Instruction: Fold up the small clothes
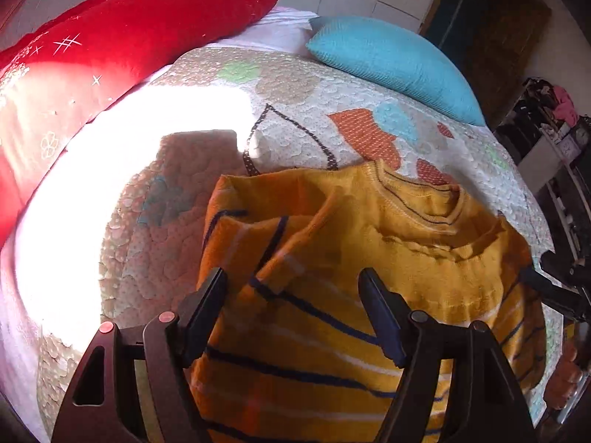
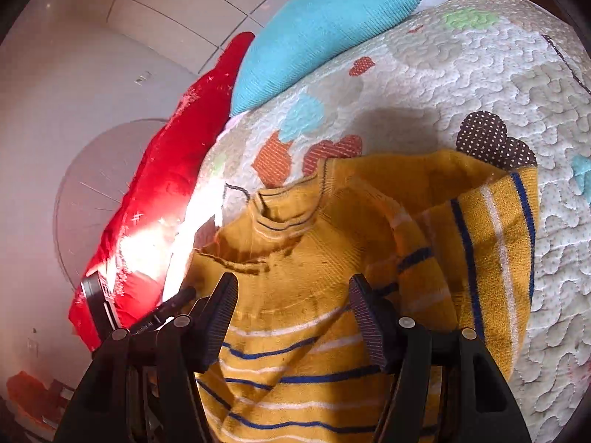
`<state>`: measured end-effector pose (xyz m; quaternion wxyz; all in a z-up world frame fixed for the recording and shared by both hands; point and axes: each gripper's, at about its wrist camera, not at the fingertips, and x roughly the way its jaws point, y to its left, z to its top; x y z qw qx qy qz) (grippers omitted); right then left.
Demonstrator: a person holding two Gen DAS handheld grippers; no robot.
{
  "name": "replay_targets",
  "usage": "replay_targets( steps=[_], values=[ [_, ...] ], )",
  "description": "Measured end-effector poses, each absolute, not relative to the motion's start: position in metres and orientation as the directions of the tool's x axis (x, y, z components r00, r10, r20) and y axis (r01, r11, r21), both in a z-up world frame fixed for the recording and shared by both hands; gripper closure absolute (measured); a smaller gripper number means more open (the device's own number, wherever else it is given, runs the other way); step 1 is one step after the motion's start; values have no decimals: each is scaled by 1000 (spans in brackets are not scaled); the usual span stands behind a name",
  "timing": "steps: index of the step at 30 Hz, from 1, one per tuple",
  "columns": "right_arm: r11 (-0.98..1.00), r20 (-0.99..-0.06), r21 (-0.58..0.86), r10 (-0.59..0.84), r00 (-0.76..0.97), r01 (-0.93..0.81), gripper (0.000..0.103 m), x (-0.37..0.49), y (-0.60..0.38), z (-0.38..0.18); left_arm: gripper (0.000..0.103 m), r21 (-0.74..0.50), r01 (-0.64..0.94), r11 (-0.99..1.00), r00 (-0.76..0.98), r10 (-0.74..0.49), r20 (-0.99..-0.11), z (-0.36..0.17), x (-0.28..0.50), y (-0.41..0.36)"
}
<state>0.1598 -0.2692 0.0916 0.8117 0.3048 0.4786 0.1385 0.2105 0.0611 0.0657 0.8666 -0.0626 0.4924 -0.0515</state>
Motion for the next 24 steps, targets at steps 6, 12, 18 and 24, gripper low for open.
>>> replay_targets(
  steps=[6,12,18,24],
  values=[
    [776,-750,588,417,514,228,39,187,-305,63,31,-263,-186,947,449,-156,-880,44,245,113],
    [835,-747,528,368,553,157,36,158,-309,103,31,-357,-140,923,526,-236,-817,79,207,137],
    [885,-763,461,362,536,58,33,65,-317,115,24,-389,2,921,519,-334,-787,82,131,147],
    [896,-787,440,351,507,63,38,8,-310,84,23,-387,76,919,440,-379,-814,41,87,137]
  ],
)
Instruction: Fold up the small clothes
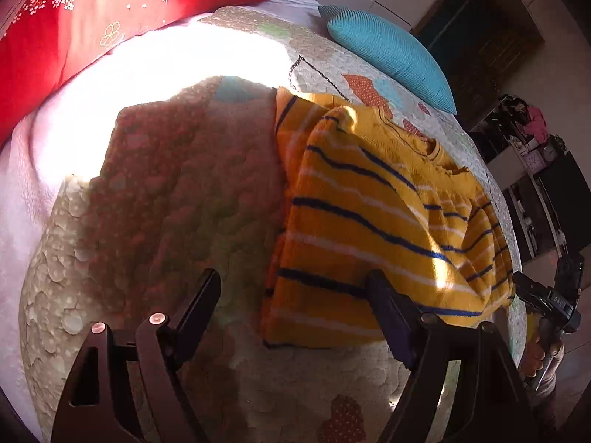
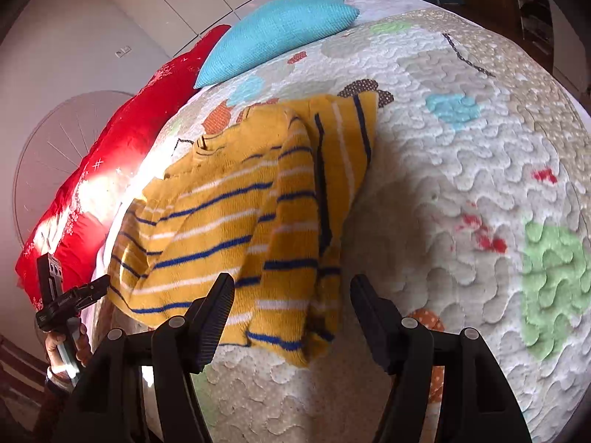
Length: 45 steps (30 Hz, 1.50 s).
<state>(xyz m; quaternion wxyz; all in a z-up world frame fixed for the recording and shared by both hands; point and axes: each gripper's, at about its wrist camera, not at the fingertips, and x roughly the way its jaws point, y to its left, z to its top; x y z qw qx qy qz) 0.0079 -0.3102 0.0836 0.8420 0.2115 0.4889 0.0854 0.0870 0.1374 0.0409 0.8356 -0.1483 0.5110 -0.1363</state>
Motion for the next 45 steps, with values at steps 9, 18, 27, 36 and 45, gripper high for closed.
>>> replay_targets(
  steps=[9,18,27,36,45],
  values=[
    [869,-782,478,355,513,127,97,-3,-349,97,98,-141,30,990,479,-138,-867,74,93,142],
    [938,-850,290,160,503,192,86,-24,-346,102,51,-217,-37,976,537,-163,-828,78,45,158],
    [963,-743,261,153,651,72,22,14,-282,149,35,-150,-4,989,607,-117,-786,52,9,112],
    [967,-857,177,61,511,181,45,105,-269,82,17,-45,11,999,628,-42,-777,23,2,97],
    [994,-837,-20,-77,541,109,39,102,-220,122,15,-237,-32,971,662,-157,-733,40,-21,130]
  ],
)
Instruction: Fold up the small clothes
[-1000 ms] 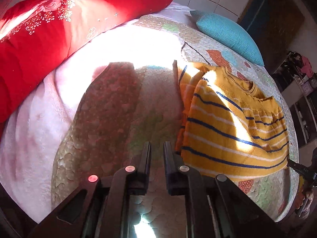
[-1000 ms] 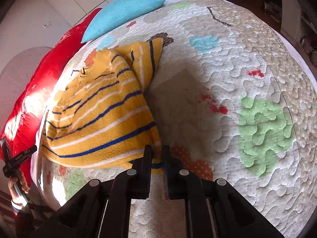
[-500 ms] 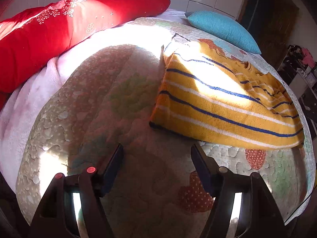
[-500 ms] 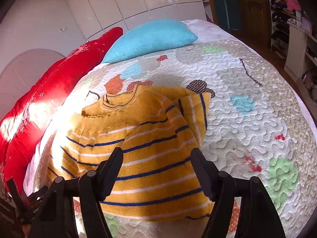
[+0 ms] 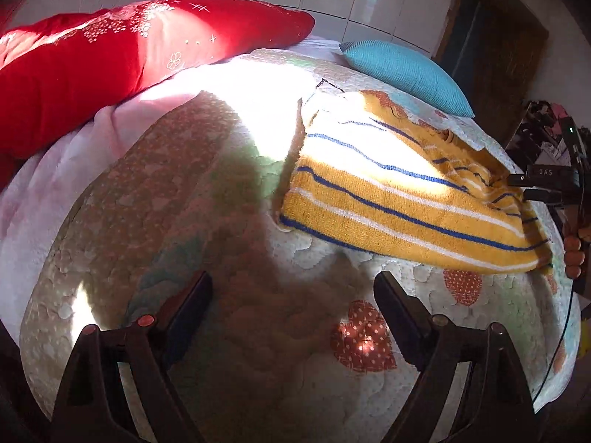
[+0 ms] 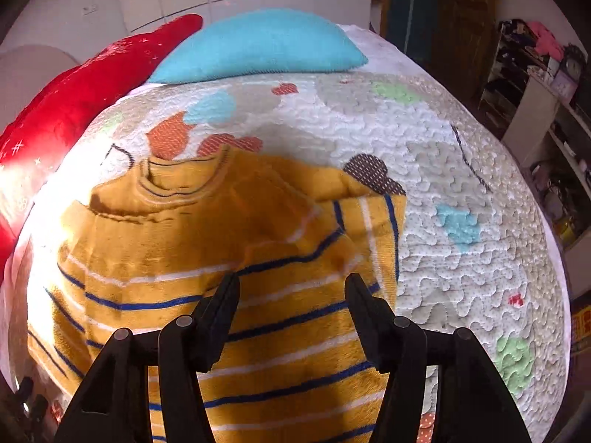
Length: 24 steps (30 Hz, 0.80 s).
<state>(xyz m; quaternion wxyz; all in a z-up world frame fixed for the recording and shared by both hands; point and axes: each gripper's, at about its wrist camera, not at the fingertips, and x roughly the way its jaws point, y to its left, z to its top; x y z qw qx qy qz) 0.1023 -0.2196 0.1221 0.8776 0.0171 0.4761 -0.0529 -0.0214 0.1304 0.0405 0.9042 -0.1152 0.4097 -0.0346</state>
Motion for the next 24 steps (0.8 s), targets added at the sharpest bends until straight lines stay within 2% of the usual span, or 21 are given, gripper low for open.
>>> replay_targets(
  steps=[3,9,11,13,17,19,21,24],
  values=[
    [995,-824,-11,46,565,-98,39,81,-155,140,15,-330,-95,939,692,-176,-700,52,-41,160],
    [887,-853,15,252,458,-461,38,46,-9,111,15,-345,-205,916,716,-99,-691,59,-68,203],
    [840,-865,-68,219,452,-538,37,35,33,91,15,-353,-221,909,726,-89,-682,61,-76,213],
    [788,-858,-214,131,497,-577,37,22,66,71,15,-360,-233,903,728,-84,-680,60,-82,222],
    [701,-776,-470,-37,630,-537,39,6,92,42,15,-362,-263,894,728,-62,-683,56,-94,240],
    [707,-748,-504,-69,660,-497,39,8,95,39,15,-367,-277,888,729,-55,-682,54,-98,248],
    [725,-743,-511,-102,662,-462,47,21,100,38,15,-384,-287,877,731,-59,-680,53,-100,254],
    [743,-730,-527,-148,668,-411,50,47,110,33,15,-409,-297,863,736,-66,-674,51,-101,260]
  ],
)
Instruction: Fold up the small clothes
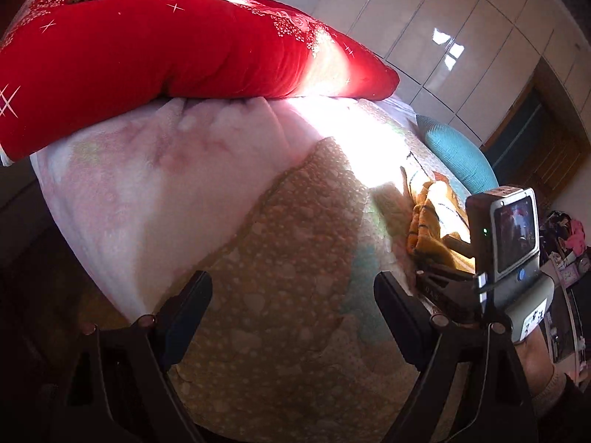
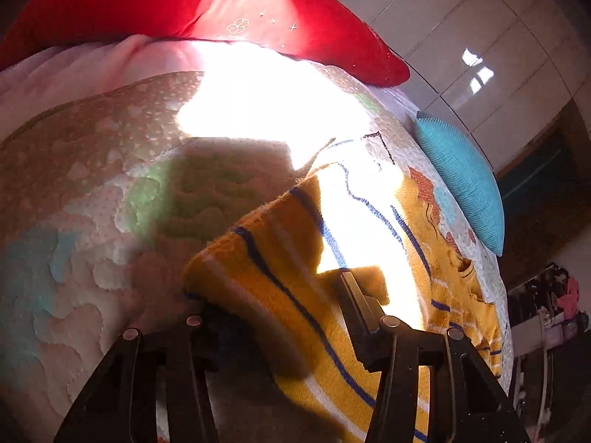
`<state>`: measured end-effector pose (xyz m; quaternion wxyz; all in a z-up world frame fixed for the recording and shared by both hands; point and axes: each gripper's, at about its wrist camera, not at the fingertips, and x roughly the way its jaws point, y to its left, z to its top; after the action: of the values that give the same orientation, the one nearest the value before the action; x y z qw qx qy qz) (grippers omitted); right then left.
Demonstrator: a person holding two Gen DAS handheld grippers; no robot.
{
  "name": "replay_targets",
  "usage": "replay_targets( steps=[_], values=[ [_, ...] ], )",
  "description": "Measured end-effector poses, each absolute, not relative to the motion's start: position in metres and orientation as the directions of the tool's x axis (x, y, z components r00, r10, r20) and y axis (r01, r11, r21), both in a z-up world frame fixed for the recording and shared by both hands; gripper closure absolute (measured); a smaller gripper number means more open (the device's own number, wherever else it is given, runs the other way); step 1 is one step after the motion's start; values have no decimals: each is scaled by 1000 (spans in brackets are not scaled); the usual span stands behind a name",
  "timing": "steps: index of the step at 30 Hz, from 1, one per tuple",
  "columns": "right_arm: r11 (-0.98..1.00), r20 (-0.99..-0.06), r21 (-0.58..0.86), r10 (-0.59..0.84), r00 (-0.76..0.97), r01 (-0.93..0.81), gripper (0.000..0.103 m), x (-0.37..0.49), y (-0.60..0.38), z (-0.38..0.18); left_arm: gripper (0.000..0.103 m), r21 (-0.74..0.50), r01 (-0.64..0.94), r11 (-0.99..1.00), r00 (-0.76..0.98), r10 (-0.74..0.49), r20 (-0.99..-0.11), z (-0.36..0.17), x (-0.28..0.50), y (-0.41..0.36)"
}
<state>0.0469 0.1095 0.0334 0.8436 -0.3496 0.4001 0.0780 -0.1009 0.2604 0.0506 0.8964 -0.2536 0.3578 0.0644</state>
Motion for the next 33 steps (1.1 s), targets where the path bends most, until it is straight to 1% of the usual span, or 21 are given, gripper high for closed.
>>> replay_targets(
  steps=[1,2,3,4,6,9,13,16,18,21,24,26,27,29,33],
  values=[
    [747,-723,-535,-162,672,-395,52,55,112,31,15,-414,-297,860,736,-70,-673,51,-101,261],
    [756,-721,-531,-167,672,-382,65,64,114,30,15,-417,-296,859,736,-73,-673,51,-101,261],
    [772,-730,-515,-168,663,-372,81,71,115,30,15,-417,-295,860,737,-74,-672,52,-102,260],
    [792,-741,-494,-169,649,-358,85,76,112,31,15,-414,-295,861,737,-70,-672,53,-103,259],
    [847,-772,-403,-111,626,-346,89,81,100,42,15,-407,-297,864,740,-61,-670,57,-107,258],
    [915,-799,-234,11,601,-328,91,80,72,70,15,-400,-297,867,741,-55,-670,63,-108,253],
    [971,-763,-24,136,632,-238,91,78,8,126,15,-382,-264,885,742,-67,-667,74,-100,233],
    [986,-715,101,165,680,-133,91,69,-64,161,15,-363,-215,907,742,-90,-664,84,-92,207],
    [984,-701,170,156,696,-50,91,62,-120,171,15,-351,-177,919,737,-113,-666,87,-86,188],
    [967,-713,246,129,689,74,91,52,-200,157,15,-334,-120,935,722,-149,-675,89,-76,158],
    [936,-756,297,110,645,189,91,39,-260,124,15,-325,-64,943,698,-191,-690,88,-64,128],
    [912,-771,363,177,612,193,89,35,-286,101,15,-320,-20,947,683,-221,-696,88,-58,108],
    [896,-767,399,211,606,193,84,33,-296,94,15,-316,1,949,676,-233,-699,88,-55,99],
    [871,-742,455,257,619,184,81,21,-306,92,15,-303,35,952,663,-249,-706,89,-51,82],
    [906,-729,392,199,655,161,76,-2,-314,117,15,-260,86,962,652,-252,-715,91,-51,61]
  ],
)
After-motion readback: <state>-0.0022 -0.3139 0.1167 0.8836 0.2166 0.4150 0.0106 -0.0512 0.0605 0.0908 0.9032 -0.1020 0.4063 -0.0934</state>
